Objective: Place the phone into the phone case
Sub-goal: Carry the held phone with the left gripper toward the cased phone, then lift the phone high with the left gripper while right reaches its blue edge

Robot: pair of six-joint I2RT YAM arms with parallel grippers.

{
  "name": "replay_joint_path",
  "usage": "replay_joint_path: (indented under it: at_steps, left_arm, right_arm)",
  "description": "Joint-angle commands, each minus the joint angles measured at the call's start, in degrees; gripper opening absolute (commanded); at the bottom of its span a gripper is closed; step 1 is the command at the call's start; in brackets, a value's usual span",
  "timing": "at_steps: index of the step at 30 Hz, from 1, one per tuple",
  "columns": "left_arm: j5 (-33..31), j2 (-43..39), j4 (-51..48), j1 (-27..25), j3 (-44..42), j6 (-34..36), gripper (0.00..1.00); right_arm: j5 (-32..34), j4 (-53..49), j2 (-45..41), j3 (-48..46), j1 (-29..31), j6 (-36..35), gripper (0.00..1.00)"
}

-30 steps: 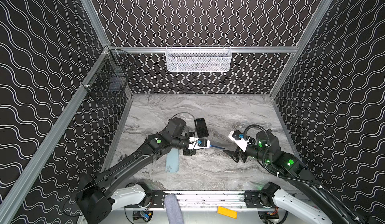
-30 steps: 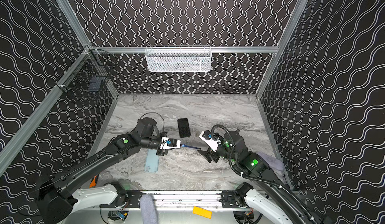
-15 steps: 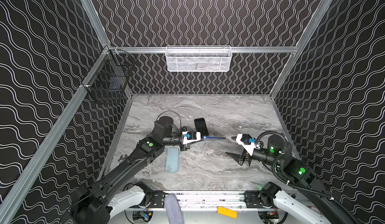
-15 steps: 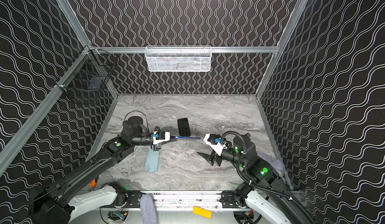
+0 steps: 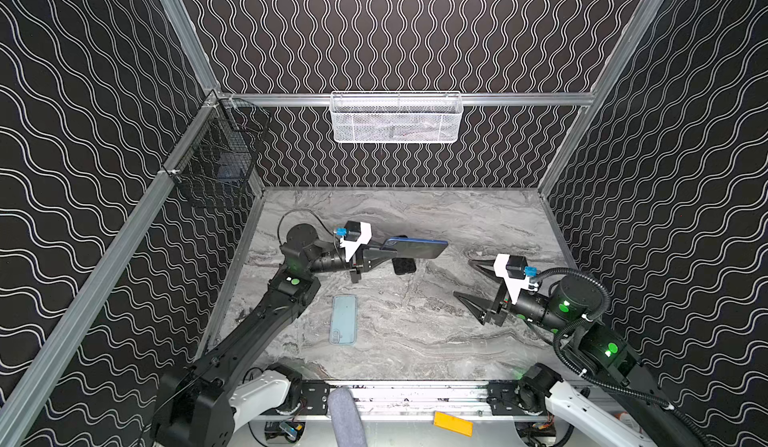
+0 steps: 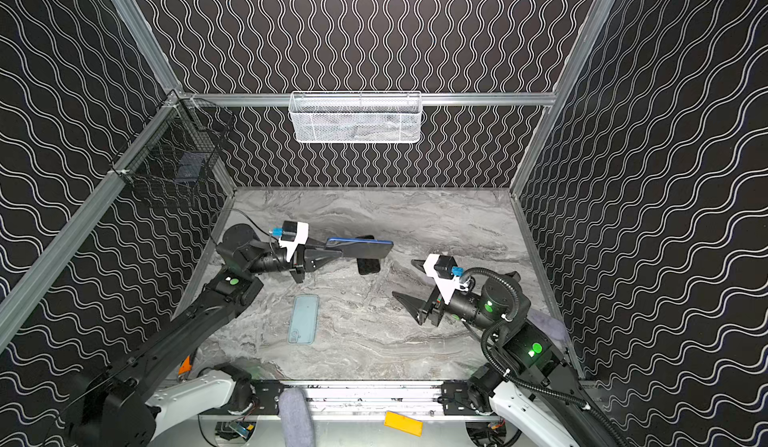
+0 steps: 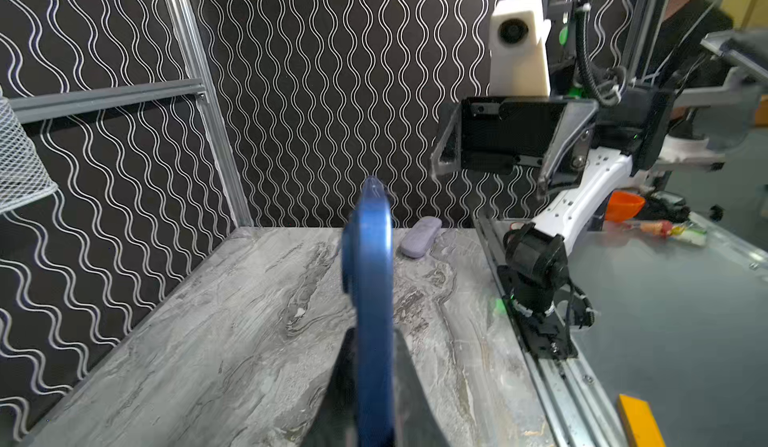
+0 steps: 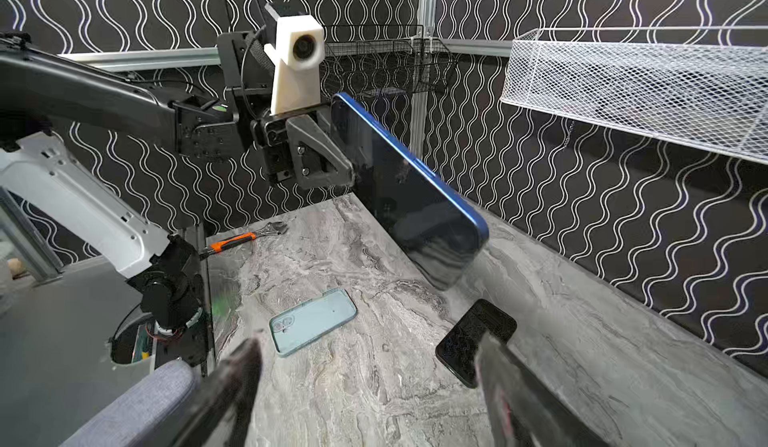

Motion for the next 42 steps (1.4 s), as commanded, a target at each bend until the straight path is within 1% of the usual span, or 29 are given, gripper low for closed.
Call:
replay_joint_path:
  at_steps: [1,2,3,5,7,8,9,10,11,13,17,20,23,26,29,32,34,36,38,42]
  left_arm:
    - [2.6,2.6,18.7,2.2,0.2,-22.2,0.00]
    - [3.0,4.0,23.3,3.0,0.1,-27.5,0.00]
    - [3.3,5.5,27.5,3.9,0.1,-32.9,0.00]
    - [4.1,8.8,36.5,5.5,0.2,-44.1,0.00]
    - [4.1,12.7,46.8,6.9,0.4,-56.0,0.00]
    - [3.8,14.9,52.7,7.5,0.4,-62.6,0.00]
    - [3.6,16.8,55.8,7.9,0.6,-67.4,0.00]
    - [3.8,17.7,55.8,8.0,0.9,-69.7,0.00]
    - [4.2,18.2,55.9,8.1,0.7,-70.7,0.00]
    - [4.5,17.5,54.8,8.2,-0.2,-69.8,0.00]
    - [3.2,14.0,37.7,8.3,-2.0,-62.3,0.00]
    - [1.9,11.4,28.4,8.3,-2.7,-58.4,0.00]
    - [0.9,9.6,19.3,8.3,-2.6,-55.5,0.00]
    - [-0.1,8.5,18.1,8.3,-2.9,-55.7,0.00]
    - [-1.7,8.7,21.4,8.2,-3.9,-58.7,0.00]
    - [-2.0,9.7,26.6,8.1,-4.5,-62.7,0.00]
    - [-2.4,10.1,28.9,8.1,-4.8,-64.4,0.00]
    - [-2.9,10.4,30.2,8.0,-5.1,-65.5,0.00]
    - [-3.3,10.1,31.6,8.0,-5.6,-66.8,0.00]
    - [-3.8,8.7,28.9,7.9,-6.2,-65.4,0.00]
  right_arm:
    - [2.1,2.0,1.6,2.0,-0.8,3.8,0.92]
    - [3.1,2.1,2.3,2.5,-1.6,5.3,0.95]
    - [2.9,2.3,3.2,3.1,-2.7,6.4,0.96]
    - [0.3,2.9,5.4,4.3,-6.3,9.9,0.96]
    - [-6.1,3.2,8.2,5.8,-12.2,14.1,0.94]
    - [-10.8,3.7,9.8,6.4,-15.9,16.4,0.94]
    - [-14.8,4.5,11.5,6.7,-18.8,19.3,0.93]
    - [-17.8,5.3,13.0,6.8,-21.2,21.5,0.93]
    - [-21.0,6.2,14.4,6.9,-23.6,23.8,0.93]
    - [-26.4,8.7,16.6,6.3,-26.5,27.5,0.92]
    - [-34.4,20.0,19.7,2.5,-27.7,35.9,0.91]
    - [-34.7,28.7,21.4,-0.9,-27.6,41.6,0.90]
    - [-36.5,41.0,23.6,-4.3,-27.5,50.2,0.90]
    - [-37.5,48.3,25.3,-6.2,-25.9,54.8,0.90]
    - [-33.9,55.6,26.1,-9.8,-21.8,57.2,0.91]
    - [-28.1,68.3,28.3,-14.2,-16.6,62.0,0.90]
    - [-24.2,74.4,30.3,-15.9,-13.9,63.6,0.89]
    - [-21.2,77.2,32.2,-16.8,-12.1,63.7,0.88]
    - [-18.1,78.1,33.6,-17.5,-9.1,62.8,0.88]
    - [-13.6,82.4,35.4,-18.6,-7.2,63.5,0.89]
